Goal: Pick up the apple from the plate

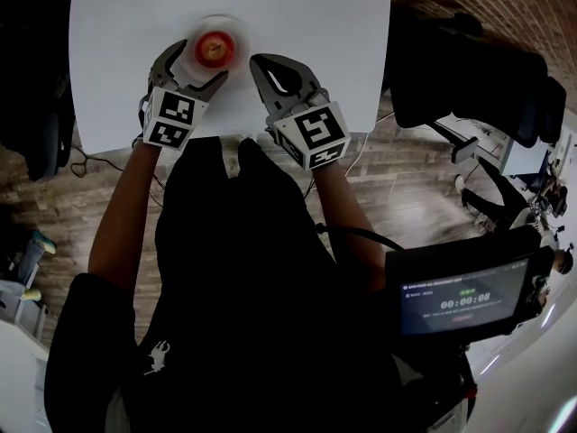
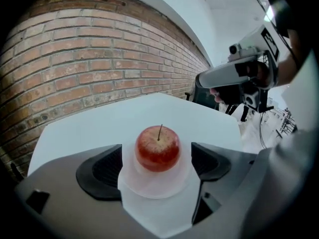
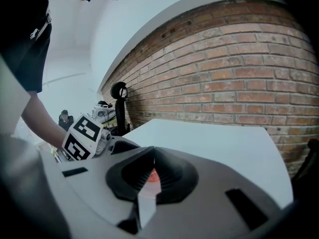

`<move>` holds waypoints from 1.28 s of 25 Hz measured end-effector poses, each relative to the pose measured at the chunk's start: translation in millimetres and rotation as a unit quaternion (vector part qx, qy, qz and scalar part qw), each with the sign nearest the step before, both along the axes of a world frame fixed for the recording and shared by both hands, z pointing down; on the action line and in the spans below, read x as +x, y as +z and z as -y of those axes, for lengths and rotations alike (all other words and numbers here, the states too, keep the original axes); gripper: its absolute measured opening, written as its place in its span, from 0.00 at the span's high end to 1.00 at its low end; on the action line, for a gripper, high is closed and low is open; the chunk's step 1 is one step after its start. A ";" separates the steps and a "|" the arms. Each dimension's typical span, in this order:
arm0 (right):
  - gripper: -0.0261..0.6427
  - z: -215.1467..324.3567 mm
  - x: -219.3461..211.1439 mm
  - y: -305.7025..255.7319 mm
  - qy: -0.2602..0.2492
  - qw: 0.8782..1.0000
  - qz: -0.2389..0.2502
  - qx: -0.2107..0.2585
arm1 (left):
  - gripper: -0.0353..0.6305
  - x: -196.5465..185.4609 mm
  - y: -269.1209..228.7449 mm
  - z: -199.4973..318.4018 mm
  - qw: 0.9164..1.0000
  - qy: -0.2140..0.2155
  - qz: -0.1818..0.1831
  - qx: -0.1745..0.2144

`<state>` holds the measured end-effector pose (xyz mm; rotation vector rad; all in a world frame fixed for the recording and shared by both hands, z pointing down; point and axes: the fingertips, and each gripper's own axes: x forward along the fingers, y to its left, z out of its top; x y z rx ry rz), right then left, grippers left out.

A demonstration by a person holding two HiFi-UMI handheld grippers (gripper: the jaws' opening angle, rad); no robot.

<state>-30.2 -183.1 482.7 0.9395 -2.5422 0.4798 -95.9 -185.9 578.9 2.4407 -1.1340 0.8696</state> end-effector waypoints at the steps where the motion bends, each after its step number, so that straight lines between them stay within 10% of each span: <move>1: 0.95 0.6 0.8 0.4 0.001 1.000 0.000 0.000 | 0.31 -0.4 3.1 0.2 1.000 0.002 0.004 -0.002; 32: 0.95 4.0 23.5 10.4 0.038 0.999 -0.008 -0.012 | 0.31 23.0 40.1 12.4 0.998 0.052 0.040 -0.006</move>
